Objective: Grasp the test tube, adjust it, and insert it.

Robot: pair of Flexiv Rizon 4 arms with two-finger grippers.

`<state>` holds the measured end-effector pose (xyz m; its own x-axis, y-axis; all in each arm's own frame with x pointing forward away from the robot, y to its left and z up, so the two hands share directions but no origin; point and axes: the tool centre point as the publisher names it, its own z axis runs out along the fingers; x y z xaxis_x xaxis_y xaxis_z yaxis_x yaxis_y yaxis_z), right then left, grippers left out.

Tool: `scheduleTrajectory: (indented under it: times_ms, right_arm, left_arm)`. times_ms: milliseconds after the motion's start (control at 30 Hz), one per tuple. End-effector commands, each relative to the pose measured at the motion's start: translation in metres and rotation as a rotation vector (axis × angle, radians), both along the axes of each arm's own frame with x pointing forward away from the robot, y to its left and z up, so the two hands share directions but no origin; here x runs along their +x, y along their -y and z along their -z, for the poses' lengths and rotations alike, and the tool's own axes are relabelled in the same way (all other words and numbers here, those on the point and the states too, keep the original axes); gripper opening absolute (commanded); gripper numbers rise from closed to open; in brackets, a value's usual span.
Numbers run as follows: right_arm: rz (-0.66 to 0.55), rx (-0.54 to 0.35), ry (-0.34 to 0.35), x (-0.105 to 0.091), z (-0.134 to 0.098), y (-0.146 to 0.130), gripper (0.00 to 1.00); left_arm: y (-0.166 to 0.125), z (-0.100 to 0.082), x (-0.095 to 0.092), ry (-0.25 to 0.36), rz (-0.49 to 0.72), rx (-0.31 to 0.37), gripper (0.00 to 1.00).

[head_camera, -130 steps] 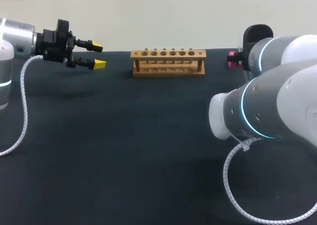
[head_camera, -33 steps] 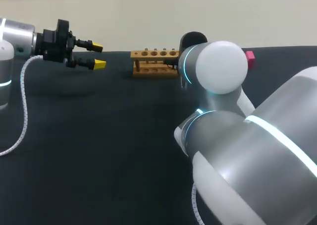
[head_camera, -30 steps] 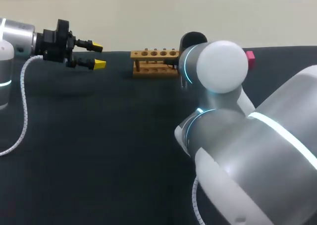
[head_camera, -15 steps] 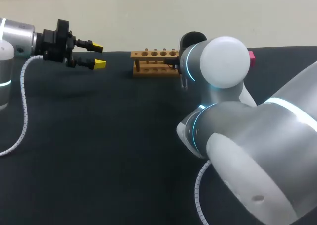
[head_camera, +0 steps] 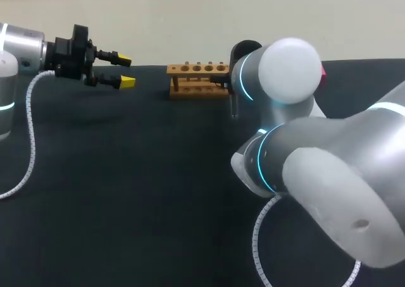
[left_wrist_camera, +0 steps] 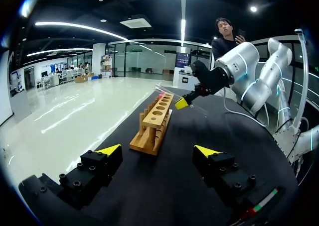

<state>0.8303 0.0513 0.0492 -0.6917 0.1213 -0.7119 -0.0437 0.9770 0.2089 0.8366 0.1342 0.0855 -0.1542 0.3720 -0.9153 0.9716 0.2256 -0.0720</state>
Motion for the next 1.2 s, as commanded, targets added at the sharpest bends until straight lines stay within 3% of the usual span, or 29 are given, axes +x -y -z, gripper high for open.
scheduleTrajectory:
  times_ms: [33,833,1200]
  right_arm:
    - [-0.022,0.01,-0.037,0.004,0.001,0.002,0.0]
    - [-0.111,0.034,-0.207,0.002,0.013,0.002,0.0]
    - [-0.119,0.037,-0.241,0.002,0.015,0.003,0.0]
  left_arm:
    - [0.0,0.001,-0.002,0.006,-0.005,-0.001,1.0]
    - [0.0,0.001,-0.002,0.006,-0.005,-0.001,1.0]
    - [0.0,0.001,-0.002,0.006,-0.005,-0.001,1.0]
